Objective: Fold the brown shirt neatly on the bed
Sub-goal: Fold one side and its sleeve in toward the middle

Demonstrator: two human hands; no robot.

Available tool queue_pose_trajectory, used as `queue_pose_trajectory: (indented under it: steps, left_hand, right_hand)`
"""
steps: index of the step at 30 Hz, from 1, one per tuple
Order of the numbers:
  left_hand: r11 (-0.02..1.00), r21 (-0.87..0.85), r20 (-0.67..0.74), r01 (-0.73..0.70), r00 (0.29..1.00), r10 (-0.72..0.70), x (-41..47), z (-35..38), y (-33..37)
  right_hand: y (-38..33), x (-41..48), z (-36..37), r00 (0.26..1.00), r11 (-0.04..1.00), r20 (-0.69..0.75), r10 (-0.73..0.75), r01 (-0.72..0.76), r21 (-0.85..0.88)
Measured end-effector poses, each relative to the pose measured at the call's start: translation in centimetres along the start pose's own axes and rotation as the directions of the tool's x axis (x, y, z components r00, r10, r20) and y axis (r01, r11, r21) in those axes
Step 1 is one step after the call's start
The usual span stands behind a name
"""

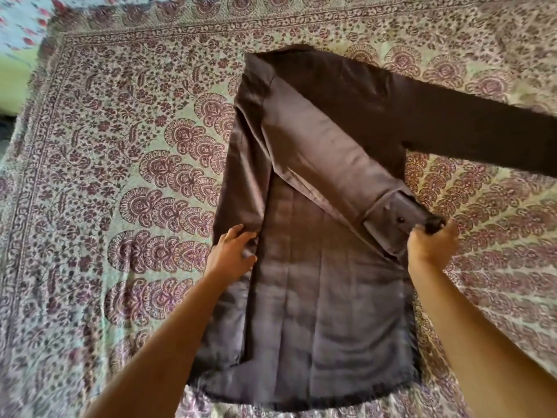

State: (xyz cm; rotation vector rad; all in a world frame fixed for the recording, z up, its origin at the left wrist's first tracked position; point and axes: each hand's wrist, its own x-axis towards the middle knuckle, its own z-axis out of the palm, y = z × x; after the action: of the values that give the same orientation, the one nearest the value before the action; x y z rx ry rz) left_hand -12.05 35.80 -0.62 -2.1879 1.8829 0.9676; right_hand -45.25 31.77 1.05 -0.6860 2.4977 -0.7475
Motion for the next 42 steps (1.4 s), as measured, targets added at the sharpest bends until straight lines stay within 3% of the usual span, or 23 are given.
queue_pose_trajectory:
  steps: [4, 6, 14, 17, 20, 24, 27, 31, 34, 36, 39, 42]
  left_hand:
    - [0.999, -0.018, -0.011, -0.027, 1.000, 0.027, 0.8, -0.6, -0.2]
    - [0.999, -0.023, -0.014, -0.028, 1.000, 0.028, 1.6, -1.2, -0.1]
    - [0.996, -0.085, -0.179, -0.027, 0.984, 0.012, 8.9, -6.3, -0.1]
    - [0.991, -0.128, -0.314, -0.029, 0.949, -0.013, 12.9, -9.6, 1.0]
    - [0.975, -0.212, -0.424, -0.068, 0.905, -0.029, 18.0, -13.2, 2.0]
    - [0.958, -0.166, -0.482, -0.234, 0.867, 0.128, 25.9, -17.7, 3.5]
    - [0.935, -0.033, -0.434, -0.352, 0.848, 0.304, 31.0, -20.6, 5.1]
    - [0.871, 0.083, -0.235, -0.484, 0.840, 0.489, 36.6, -22.3, 6.1]
    - [0.908, 0.021, -0.080, -0.418, 0.905, 0.418, 39.5, -23.3, 6.0]
    - [0.927, 0.050, -0.065, -0.372, 0.925, 0.374, 40.8, -23.7, 5.6]
    - [0.958, -0.076, -0.259, -0.276, 0.933, 0.249, 41.7, -23.4, 4.9]
    - [0.963, -0.148, -0.426, -0.223, 0.894, 0.142, 42.1, -21.8, 4.8]
  right_hand:
    - [0.3, 1.0, 0.4, 0.993, 0.965, -0.039, -0.108, 0.096, -0.245]
    - [-1.0, 0.3, 1.6, 0.976, 0.939, -0.046, -0.211, 0.189, -0.287]
    - [-13.3, -2.7, 11.2, 0.772, 0.779, 0.154, -0.617, 0.627, -0.022]
    - [-18.1, -2.3, 14.9, 0.717, 0.753, 0.316, -0.621, 0.658, -0.011]
    - [-21.8, -1.3, 18.0, 0.747, 0.765, 0.363, -0.557, 0.632, -0.126]
    - [-24.0, 1.0, 21.7, 0.835, 0.813, 0.294, -0.465, 0.534, -0.232]
    - [-24.2, 2.2, 23.9, 0.807, 0.770, 0.295, -0.511, 0.583, -0.260]
    - [-25.5, 4.3, 25.3, 0.756, 0.723, 0.098, -0.647, 0.650, -0.237]
    - [-26.7, 6.8, 26.0, 0.644, 0.586, 0.120, -0.755, 0.746, -0.316]
    - [-27.0, 8.4, 26.4, 0.579, 0.509, 0.188, -0.794, 0.801, -0.317]
    - [-26.8, 9.5, 26.9, 0.554, 0.481, 0.175, -0.814, 0.811, -0.333]
    - [-26.7, 9.3, 27.3, 0.547, 0.468, 0.145, -0.824, 0.803, -0.369]
